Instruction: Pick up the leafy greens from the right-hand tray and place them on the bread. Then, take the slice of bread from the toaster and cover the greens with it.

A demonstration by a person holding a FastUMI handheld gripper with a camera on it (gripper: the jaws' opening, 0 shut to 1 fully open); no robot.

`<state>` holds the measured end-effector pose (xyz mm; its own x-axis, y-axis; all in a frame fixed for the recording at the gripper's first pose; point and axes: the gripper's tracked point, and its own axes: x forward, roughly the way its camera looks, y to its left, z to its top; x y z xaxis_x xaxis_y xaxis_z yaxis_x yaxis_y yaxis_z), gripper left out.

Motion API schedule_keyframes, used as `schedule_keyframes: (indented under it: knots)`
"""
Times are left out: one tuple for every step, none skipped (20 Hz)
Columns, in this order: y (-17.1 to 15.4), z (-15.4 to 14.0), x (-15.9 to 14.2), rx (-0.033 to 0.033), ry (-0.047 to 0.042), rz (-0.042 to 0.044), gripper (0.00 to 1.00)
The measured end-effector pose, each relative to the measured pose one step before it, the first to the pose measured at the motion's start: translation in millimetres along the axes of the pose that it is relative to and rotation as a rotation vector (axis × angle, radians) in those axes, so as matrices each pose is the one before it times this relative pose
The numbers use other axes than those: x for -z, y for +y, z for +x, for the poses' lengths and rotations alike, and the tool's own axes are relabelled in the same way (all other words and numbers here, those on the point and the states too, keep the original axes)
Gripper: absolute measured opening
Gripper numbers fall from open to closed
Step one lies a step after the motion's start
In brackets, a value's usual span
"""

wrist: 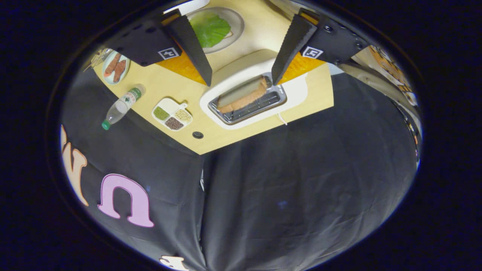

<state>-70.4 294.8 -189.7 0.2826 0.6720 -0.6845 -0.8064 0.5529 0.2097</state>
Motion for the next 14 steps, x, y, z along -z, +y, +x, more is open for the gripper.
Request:
schedule_keyframes:
  knots:
    - [1.17,3.03,-2.56,-0.00198,0.00128,0.01006,1.00]
    - [0.76,2.98,-2.85,-0.00158,0.00422,0.01393,1.00]
    - [3.23,2.51,-2.82,-0.00459,0.00304,0.01755,1.00]
    - [2.80,3.90,-2.36,-0.00859,0.00528,0.02335,1.00]
    - [2.00,3.51,-1.32,-0.00426,0.00661,0.02098,1.00]
    - [1.05,3.98,-2.70,-0.00250,0.00476,0.02213,1.00]
    - [2.88,4.63,-1.10,-0.00639,0.00513,0.01487,1.00]
    - [-0.30,5.16,-2.15,0.00493,0.00140,0.00539,1.00]
    - [-2.35,5.68,0.21,0.00679,0.00506,-0.00191,1.00]
    - [-1.60,5.28,1.40,0.00886,0.00907,-0.00294,1.00]
    - [0.10,3.91,3.40,0.00619,0.01100,-0.00340,1.00]
    - [-0.14,4.53,1.92,0.00367,0.00898,-0.00472,0.99]
    - [-2.12,4.70,2.04,0.00784,0.00753,-0.00378,0.99]
    - [-1.66,4.11,1.41,0.00740,0.00702,-0.00337,0.99]
